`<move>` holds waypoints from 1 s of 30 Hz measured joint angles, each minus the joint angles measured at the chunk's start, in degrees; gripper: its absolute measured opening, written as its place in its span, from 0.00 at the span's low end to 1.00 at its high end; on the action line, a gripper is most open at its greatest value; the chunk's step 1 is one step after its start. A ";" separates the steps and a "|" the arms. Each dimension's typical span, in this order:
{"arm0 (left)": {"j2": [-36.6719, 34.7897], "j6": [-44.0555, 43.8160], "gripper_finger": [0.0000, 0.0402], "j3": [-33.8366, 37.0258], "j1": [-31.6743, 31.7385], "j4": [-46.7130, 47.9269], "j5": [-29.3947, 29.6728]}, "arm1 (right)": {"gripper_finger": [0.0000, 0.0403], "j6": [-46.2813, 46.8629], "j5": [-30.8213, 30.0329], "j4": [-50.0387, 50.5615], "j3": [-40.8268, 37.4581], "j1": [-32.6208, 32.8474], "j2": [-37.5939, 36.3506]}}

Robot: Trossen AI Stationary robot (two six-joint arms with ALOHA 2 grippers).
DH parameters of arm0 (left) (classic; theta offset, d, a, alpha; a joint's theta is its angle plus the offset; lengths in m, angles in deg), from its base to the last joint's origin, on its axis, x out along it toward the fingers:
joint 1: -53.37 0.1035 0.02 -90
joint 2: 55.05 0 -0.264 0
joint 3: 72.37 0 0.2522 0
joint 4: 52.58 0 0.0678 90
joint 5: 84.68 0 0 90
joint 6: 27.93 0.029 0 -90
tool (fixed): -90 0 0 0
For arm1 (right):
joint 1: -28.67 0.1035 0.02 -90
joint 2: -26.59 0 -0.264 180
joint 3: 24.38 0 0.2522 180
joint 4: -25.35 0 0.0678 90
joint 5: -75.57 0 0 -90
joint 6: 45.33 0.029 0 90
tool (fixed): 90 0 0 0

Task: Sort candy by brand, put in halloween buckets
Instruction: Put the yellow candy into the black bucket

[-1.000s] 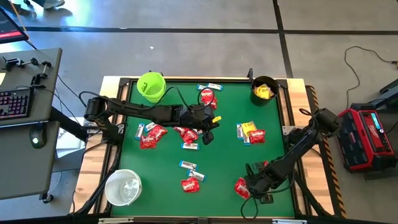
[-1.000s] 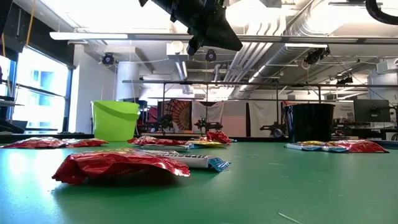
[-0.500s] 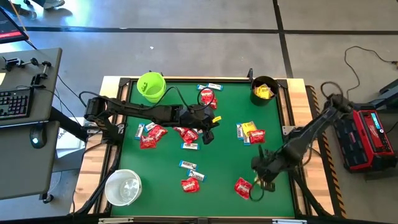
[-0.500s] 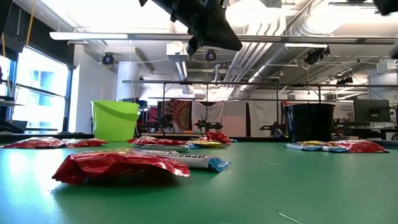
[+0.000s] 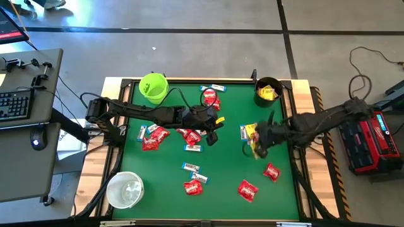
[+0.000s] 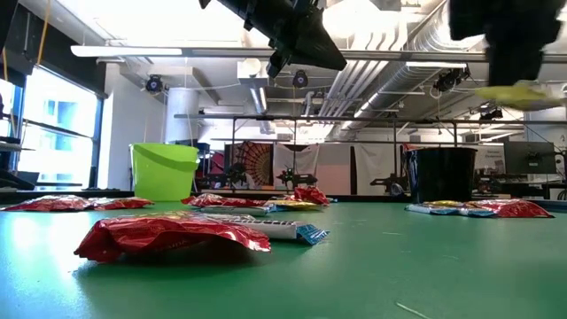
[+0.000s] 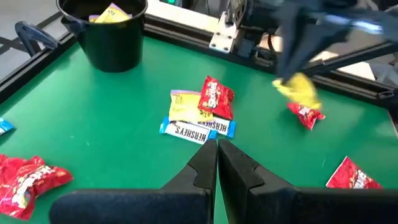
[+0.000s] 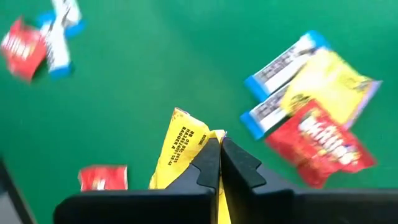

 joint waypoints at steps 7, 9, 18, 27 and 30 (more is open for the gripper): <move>0.01 0.00 0.02 -0.01 0.09 -1.50 0.00 | 0.00 -1.95 3.03 -1.01 0.00 -14.46 -1.78; 0.00 0.00 0.02 -0.03 0.09 -1.55 0.00 | 0.00 -2.93 3.14 -2.03 0.02 -18.34 -2.42; 0.00 0.00 0.02 -0.01 0.09 -1.53 0.00 | 0.00 -10.04 4.34 -3.99 0.02 -37.35 -2.89; 0.01 -0.11 0.02 -0.01 0.07 -1.46 0.00 | 0.00 -13.02 6.01 -8.59 0.68 -53.09 -2.72; 0.01 -0.12 0.02 -0.03 0.08 -1.49 0.00 | 0.00 -13.81 4.30 -8.85 2.54 -58.14 -2.20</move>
